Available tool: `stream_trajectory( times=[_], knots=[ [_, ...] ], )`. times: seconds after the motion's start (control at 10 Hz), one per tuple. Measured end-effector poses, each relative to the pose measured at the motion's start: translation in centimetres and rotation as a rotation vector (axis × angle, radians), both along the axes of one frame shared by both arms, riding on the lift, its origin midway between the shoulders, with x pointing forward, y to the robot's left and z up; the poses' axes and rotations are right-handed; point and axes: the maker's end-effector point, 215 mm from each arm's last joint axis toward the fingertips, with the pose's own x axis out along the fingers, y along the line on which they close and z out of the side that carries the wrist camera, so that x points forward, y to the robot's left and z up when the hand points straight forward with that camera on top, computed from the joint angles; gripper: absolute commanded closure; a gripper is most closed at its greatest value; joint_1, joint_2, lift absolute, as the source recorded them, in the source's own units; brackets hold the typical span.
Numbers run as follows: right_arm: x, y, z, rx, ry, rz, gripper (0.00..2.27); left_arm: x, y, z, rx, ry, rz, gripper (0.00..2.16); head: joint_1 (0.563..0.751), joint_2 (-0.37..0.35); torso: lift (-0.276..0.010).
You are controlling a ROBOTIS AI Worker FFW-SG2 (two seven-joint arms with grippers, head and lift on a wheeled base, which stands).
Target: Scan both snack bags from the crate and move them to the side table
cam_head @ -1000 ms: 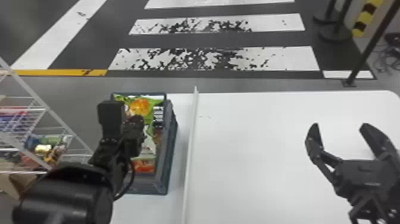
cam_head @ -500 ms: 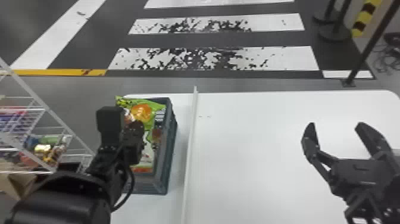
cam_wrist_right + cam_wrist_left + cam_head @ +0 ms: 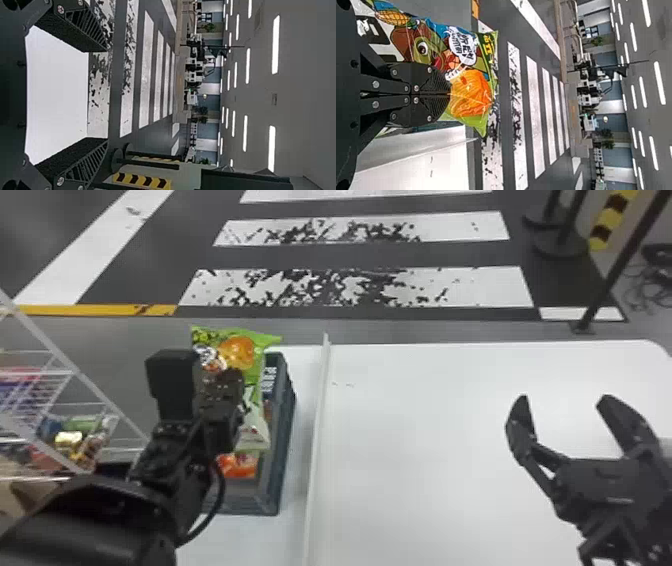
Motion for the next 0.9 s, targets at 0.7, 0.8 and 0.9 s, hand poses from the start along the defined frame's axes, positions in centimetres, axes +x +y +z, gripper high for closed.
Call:
stream_trajectory(
  times=[0.7,0.8,0.9],
  knots=[
    [0.3,-1.9,1.3,-0.004,-0.045,-0.056,0.12,-0.7,-11.7,4.1,-0.1,-0.063,-0.197,2.09,0.695,-0.073,-0.029],
    [0.4,-2.1,1.6,-0.001,-0.055,-0.06,0.12,-0.9,-13.3,3.8,-0.114,-0.056,-0.231,2.09,0.695,-0.102,-0.029],
    [0.5,-2.2,1.8,0.002,-0.064,-0.062,0.12,-1.3,-15.5,3.4,-0.131,-0.044,-0.276,2.09,0.695,-0.136,-0.029]
  ],
)
